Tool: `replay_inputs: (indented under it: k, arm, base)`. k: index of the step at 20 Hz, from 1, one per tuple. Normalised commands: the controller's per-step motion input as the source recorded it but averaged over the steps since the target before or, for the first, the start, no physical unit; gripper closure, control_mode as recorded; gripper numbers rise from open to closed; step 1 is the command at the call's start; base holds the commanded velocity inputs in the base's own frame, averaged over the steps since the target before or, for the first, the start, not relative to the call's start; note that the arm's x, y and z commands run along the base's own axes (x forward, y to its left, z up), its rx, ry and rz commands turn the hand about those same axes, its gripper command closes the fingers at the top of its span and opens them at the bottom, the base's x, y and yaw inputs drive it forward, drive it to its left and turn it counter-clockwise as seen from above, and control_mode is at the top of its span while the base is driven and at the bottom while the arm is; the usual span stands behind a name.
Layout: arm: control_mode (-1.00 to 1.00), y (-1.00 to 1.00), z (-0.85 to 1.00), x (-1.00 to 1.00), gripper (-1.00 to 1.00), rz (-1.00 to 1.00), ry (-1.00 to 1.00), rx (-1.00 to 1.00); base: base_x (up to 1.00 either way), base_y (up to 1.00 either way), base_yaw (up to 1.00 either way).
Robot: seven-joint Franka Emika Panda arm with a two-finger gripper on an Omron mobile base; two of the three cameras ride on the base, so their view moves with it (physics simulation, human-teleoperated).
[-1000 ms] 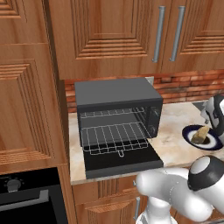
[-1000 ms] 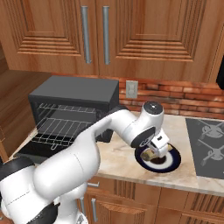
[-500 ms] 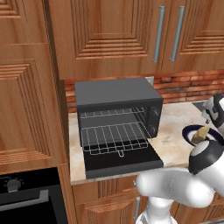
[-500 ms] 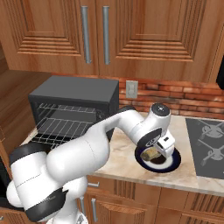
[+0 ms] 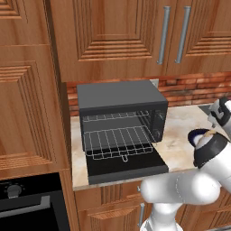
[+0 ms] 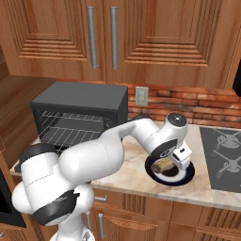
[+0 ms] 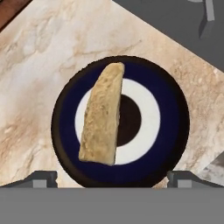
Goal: Pull the toaster oven rack outwards. Pick up the baguette from the plate and place it on the toaster oven rack. Close the toaster oven door fully and set the temperature to the lowest setting.
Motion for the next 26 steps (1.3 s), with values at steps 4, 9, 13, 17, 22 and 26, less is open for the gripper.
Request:
replay_inputs:
  k: [4, 9, 13, 17, 22, 26]
  arm:
    - [-1.0, -0.02, -0.15, 0.05, -1.0, 0.0, 0.0, 0.0]
    - [-1.0, 0.0, -0.15, 0.05, -1.0, 0.0, 0.0, 0.0]
    - [-1.0, 0.0, -0.07, 0.02, -1.0, 0.0, 0.0, 0.0]
    - [-1.0, 0.0, -0.12, 0.01, -1.0, 0.0, 0.0, 0.0]
    - [-1.0, 0.0, -0.16, 0.02, -1.0, 0.0, 0.0, 0.0]
    - [-1.0, 0.0, -0.17, 0.06, -1.0, 0.0, 0.0, 0.0]
  base:
    - [0.0, 0.0, 0.0]
    - [0.0, 0.0, 0.0]
    - [0.0, 0.0, 0.0]
    - [0.0, 0.0, 0.0]
    - [0.0, 0.0, 0.0]
    - [0.0, 0.0, 0.0]
